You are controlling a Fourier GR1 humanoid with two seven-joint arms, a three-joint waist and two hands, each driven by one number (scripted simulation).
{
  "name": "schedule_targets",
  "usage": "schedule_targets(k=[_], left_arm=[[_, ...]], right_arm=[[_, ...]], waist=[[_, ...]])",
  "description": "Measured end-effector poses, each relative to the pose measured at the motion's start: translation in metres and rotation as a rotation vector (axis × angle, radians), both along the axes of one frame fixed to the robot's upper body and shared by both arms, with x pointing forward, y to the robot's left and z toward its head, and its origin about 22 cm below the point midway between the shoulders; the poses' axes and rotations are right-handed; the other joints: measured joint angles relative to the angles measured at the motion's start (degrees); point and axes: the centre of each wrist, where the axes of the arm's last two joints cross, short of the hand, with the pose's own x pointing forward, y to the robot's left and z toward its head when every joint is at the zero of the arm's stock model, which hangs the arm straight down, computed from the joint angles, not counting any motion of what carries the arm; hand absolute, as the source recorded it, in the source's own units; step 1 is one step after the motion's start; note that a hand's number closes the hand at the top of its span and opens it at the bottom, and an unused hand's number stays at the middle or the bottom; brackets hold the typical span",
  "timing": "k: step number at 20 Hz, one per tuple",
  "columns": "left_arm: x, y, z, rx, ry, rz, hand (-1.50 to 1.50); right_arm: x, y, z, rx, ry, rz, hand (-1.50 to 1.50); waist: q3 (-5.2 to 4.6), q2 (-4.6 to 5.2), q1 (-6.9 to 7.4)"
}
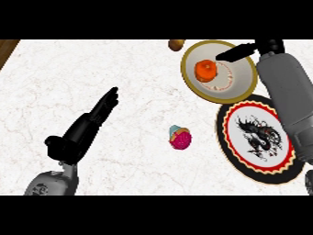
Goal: Pick the squash from the plate and place it in the bowl
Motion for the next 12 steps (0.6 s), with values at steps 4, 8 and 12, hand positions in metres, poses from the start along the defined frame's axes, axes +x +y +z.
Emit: schedule_targets(k=[4,8,12], left_arm=[[0.001,0.009,-0.003,0.002,0.0,0.005,0.0],[0.004,0.003,-0.003,-0.004,0.002,0.012,0.0],[0.002,0.003,-0.001,0.002,-0.004,0.01,0.0]], right_arm=[[-0.002,-0.036,0.006,0.129,-0.007,-0.073,-1.5],[-0.013,-0.085,0.002,0.218,-0.023,-0.142,-1.5],[-0.033,-0.139,-0.001,0.281,-0.061,-0.194,-1.5]], waist=[[0.0,0.07,-0.12],[0.03,0.11,-0.46],[0.06,0.13,-0.27]])
